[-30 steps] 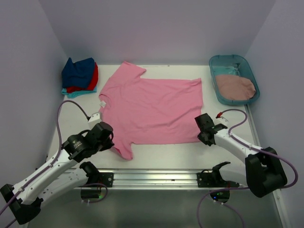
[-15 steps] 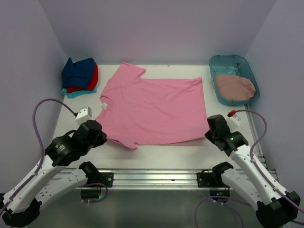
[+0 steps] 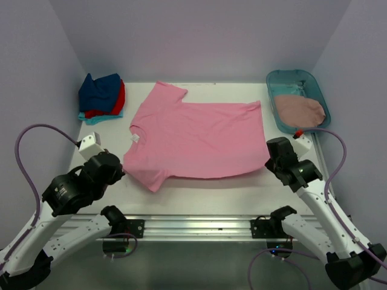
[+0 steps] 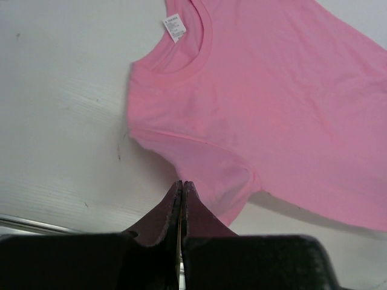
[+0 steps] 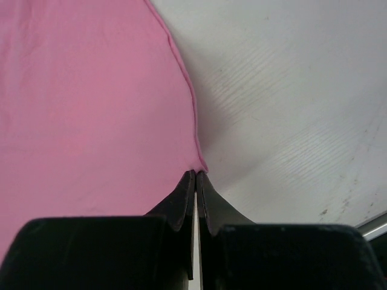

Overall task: Fold and stack the t-shirts
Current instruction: Grap the side of the flattened tshirt closest away from the robot with both arms, then fold the flattened tshirt in 1/3 of the way

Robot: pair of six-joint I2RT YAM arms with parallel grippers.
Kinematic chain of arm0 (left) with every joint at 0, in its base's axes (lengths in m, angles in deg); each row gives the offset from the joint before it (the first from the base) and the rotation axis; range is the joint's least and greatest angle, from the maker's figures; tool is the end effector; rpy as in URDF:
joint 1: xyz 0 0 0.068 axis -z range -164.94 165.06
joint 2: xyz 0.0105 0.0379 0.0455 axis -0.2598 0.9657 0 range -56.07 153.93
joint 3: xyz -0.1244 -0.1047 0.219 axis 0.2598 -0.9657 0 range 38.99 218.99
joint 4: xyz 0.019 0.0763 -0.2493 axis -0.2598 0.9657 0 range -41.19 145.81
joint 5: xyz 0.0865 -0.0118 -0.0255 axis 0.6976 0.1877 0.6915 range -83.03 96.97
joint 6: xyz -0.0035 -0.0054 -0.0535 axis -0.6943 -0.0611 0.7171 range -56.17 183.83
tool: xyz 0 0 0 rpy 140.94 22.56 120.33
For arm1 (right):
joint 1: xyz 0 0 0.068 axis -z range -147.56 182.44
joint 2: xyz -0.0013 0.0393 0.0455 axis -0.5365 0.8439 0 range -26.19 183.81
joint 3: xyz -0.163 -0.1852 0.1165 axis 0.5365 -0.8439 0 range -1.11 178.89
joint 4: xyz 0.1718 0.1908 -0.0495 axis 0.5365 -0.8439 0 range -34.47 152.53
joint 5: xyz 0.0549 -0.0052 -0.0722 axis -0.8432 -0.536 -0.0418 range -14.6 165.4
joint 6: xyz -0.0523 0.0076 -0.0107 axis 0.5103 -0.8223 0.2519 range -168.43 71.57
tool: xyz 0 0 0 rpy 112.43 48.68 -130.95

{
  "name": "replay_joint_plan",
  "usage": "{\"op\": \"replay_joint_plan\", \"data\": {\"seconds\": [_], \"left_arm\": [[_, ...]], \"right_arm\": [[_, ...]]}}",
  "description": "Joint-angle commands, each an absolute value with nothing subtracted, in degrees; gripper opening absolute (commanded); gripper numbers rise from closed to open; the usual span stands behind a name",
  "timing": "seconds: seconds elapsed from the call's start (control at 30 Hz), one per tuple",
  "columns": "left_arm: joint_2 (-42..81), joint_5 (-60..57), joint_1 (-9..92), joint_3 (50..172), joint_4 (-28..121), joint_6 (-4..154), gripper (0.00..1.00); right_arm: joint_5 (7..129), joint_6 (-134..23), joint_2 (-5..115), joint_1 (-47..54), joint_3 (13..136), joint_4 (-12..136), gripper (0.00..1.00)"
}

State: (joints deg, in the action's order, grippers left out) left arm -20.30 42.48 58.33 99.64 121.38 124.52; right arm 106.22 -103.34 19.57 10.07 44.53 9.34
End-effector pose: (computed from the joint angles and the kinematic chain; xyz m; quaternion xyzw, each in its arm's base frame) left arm 0.0667 -0.0344 0.3491 -0.2433 0.8613 -0.0956 0.4357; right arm 0.1395 0.0377 0.2783 0.3367 0.8550 -0.0075 0.3945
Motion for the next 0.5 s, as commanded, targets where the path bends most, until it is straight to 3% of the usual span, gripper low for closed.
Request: {"op": "replay_joint_plan", "data": {"seconds": [0.0,0.47], "left_arm": [[-18.28,51.25,58.65,100.61,118.69,124.22,0.0],[-0.62,63.22,57.6,101.04,91.55,111.57,0.0]], "right_arm": [[111.78,-100.64,23.64,10.38,48.19,11.55,0.0],[116.88,-99.05,50.44,11.7,58.47,22.45,0.0]]}}
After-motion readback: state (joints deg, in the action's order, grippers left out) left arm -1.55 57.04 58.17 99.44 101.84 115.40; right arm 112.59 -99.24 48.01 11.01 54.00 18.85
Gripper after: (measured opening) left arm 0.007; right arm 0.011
